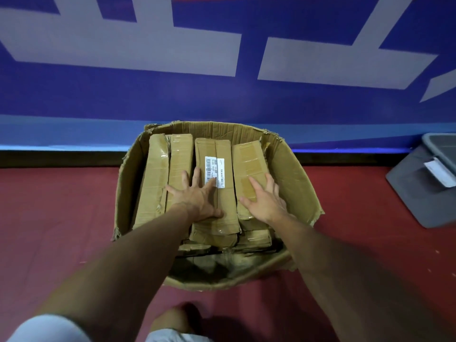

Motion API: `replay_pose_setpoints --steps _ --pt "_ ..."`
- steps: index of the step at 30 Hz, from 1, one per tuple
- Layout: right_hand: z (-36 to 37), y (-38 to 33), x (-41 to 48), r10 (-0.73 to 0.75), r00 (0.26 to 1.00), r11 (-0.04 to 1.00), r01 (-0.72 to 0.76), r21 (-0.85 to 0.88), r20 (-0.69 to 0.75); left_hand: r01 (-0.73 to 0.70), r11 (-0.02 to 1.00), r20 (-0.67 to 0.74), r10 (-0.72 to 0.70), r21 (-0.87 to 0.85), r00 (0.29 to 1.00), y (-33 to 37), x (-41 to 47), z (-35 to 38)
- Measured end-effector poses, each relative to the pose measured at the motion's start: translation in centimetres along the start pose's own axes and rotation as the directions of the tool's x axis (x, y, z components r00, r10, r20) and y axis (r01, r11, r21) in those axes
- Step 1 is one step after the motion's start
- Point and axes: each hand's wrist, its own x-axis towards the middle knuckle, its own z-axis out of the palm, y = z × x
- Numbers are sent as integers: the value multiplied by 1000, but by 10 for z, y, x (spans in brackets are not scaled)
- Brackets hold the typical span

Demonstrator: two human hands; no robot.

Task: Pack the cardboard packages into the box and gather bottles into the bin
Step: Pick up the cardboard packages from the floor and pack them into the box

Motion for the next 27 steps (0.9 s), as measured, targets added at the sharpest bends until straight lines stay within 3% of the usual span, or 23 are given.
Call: replay_pose_setpoints --steps 6,18,22,27 --pt "-1 -10 2 26 998 995 -20 -97 59 -35 999 -45 36 8 998 -18 -5 0" --pt "-56 8 -44 -44 994 998 47 32 -103 16 1000 -306 -15 0 952 27 -55 -41" --pt "-103 19 -57 -88 992 995 84 -47 -89 41 998 -336 -57 -54 940 54 -75 -75" --pt "-217 12 -89 -79 994 987 68 -147 -71 55 993 -318 -87 -108 944 92 -121 -165"
